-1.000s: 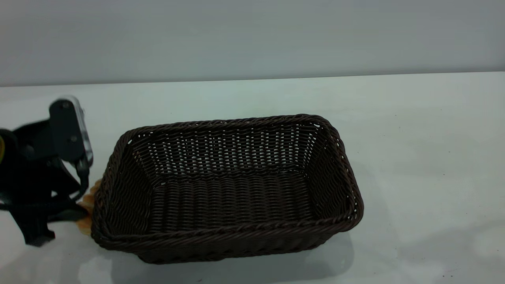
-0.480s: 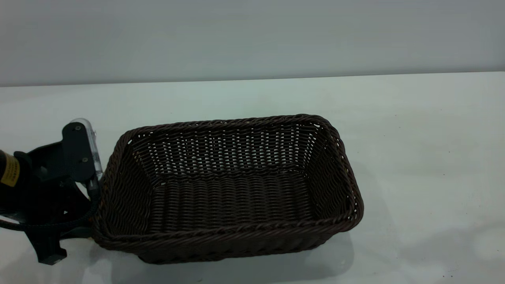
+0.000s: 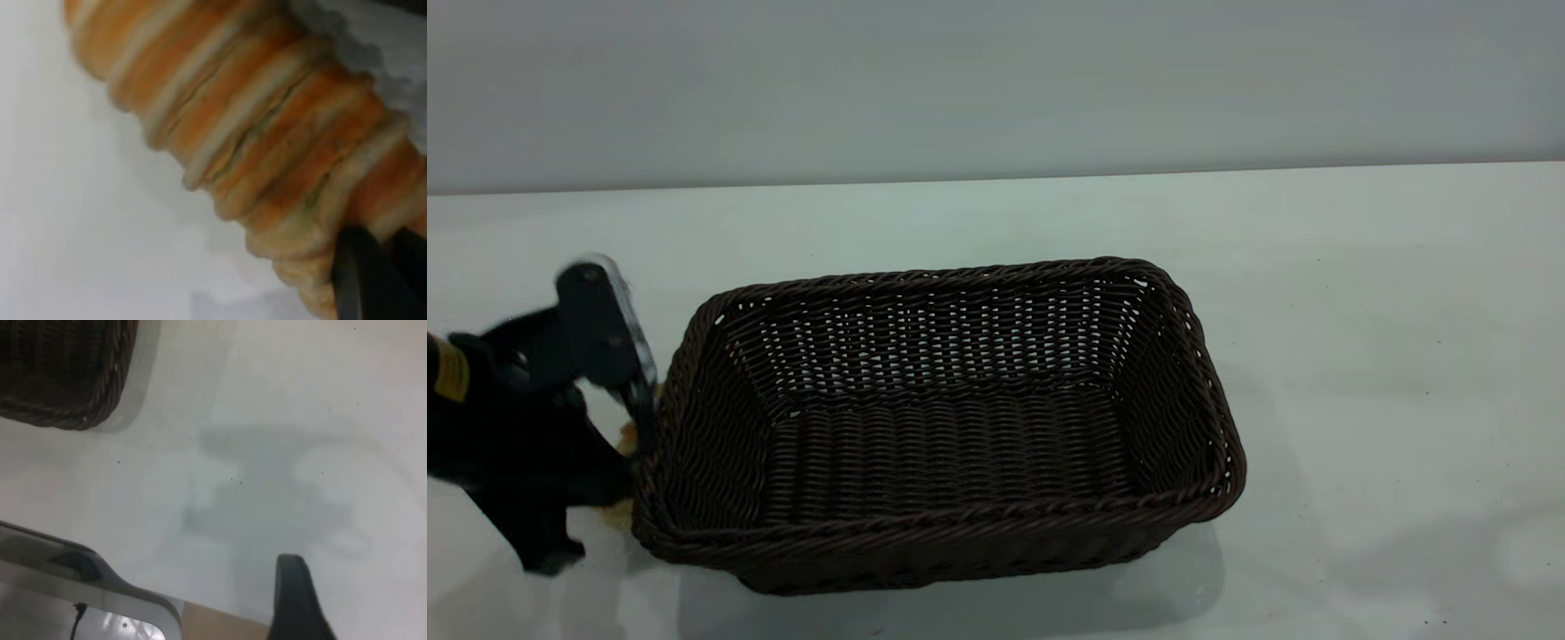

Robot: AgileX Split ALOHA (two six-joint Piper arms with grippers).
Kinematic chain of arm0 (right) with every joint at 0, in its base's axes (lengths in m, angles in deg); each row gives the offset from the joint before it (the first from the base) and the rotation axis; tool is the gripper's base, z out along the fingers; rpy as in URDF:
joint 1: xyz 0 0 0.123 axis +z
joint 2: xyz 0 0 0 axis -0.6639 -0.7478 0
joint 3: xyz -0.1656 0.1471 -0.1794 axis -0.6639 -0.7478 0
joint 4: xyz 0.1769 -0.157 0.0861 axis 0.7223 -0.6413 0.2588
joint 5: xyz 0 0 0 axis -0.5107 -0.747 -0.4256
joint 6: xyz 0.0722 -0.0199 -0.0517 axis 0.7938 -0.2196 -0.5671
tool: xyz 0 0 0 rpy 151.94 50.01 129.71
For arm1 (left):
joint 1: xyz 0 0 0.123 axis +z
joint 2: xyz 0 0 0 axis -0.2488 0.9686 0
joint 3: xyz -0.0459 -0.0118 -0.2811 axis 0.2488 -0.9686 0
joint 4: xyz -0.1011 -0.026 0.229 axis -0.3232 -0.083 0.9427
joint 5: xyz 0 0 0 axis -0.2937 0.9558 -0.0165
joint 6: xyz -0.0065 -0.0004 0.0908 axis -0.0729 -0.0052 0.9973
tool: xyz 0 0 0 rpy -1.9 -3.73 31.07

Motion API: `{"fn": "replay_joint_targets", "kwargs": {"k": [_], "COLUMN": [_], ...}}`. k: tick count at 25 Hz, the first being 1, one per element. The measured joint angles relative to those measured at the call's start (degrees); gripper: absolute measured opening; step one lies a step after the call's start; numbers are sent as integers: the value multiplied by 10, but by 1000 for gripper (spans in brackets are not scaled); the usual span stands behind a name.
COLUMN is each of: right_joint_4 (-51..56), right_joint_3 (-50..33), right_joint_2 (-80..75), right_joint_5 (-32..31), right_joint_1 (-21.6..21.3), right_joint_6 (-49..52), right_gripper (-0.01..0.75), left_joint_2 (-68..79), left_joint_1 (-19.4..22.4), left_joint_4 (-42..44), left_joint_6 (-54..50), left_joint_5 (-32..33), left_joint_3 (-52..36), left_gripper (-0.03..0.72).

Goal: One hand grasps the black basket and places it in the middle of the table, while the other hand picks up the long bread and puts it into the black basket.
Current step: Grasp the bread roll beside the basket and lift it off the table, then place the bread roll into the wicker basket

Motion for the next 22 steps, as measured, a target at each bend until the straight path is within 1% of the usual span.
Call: {"fn": "replay_joint_targets", "kwargs": {"k": [2, 4, 7, 11, 14, 18, 22], "right_joint_4": [0, 0, 0, 0, 0, 0, 0], "right_joint_3": [0, 0, 0, 0, 0, 0, 0], "right_joint_2": [0, 0, 0, 0, 0, 0, 0], "right_joint_5": [0, 0, 1, 1, 1, 1, 1], "right_joint_1": [0, 0, 0, 0, 0, 0, 0], "right_joint_6": [0, 0, 0, 0, 0, 0, 0], "right_gripper": [491, 491, 491, 491, 491, 491, 491], "left_joint_2": [-25, -60, -109, -156, -175, -180, -180], "left_joint_1": [0, 0, 0, 0, 0, -3, -23], "left_joint_4": [-50, -82, -96, -112, -118, -121, -124], "left_joint_6": [9, 17, 18, -17, -71, -146, -197], "left_joint_5": [10, 19, 37, 99, 175, 294, 402], "left_joint_3": [0, 0, 0, 19, 52, 113, 177], "left_gripper": [41, 41, 41, 41, 41, 41, 40]}}
